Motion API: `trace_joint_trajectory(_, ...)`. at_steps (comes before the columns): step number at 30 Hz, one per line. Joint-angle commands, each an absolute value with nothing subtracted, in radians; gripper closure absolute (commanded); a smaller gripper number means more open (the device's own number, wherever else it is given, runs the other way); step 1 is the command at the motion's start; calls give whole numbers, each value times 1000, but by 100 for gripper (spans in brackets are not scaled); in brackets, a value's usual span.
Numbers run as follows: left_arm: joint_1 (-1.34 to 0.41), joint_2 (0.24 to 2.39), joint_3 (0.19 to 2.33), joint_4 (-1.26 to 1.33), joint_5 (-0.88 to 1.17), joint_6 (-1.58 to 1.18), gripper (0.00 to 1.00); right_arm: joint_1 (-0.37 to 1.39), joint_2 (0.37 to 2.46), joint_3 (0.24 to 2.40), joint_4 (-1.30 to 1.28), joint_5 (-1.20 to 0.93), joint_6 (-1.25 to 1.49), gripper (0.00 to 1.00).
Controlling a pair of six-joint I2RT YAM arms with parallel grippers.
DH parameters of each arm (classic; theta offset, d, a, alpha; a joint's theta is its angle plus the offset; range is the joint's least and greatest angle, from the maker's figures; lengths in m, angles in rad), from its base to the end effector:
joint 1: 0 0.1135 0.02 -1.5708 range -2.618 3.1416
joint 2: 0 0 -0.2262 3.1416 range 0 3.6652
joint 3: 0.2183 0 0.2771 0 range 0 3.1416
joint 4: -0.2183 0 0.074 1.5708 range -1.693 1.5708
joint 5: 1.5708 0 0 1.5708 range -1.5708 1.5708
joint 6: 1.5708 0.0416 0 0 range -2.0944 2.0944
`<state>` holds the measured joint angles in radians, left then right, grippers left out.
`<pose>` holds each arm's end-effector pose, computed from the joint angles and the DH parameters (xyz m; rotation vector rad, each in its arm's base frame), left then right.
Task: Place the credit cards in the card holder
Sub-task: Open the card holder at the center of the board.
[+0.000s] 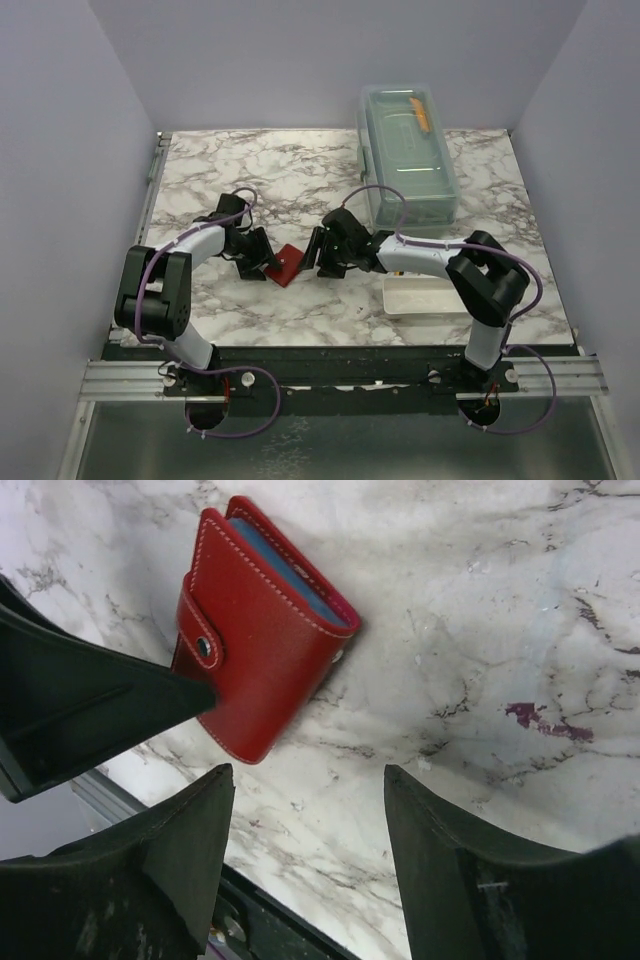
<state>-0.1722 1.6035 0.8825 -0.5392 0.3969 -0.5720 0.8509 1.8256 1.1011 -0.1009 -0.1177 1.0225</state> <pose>0.2973 -0.0680 0.0991 -0.4886 2.8737 -0.7117 0.2585 0.3021 0.1133 0.1657 2.6354 0.9236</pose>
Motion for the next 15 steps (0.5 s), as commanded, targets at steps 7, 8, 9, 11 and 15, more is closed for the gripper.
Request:
trace_joint_trajectory(7,-171,1605,618,-197,552,-876,59,859,1929,1144,-42,-97,1089,37)
trace_joint_trajectory(8,-172,1592,600,-163,545,-907,61,859,1935,1150,-39,-96,1087,37)
trace_joint_trajectory(9,-172,1577,561,-127,538,-939,62,859,1941,1158,-44,-88,1084,37)
trace_joint_trajectory(11,-172,1540,483,-35,544,-1015,63,857,1949,1170,-58,-74,1080,37)
trace_joint_trajectory(15,-172,1491,386,75,540,-1110,68,859,1952,1155,-36,-74,1099,39)
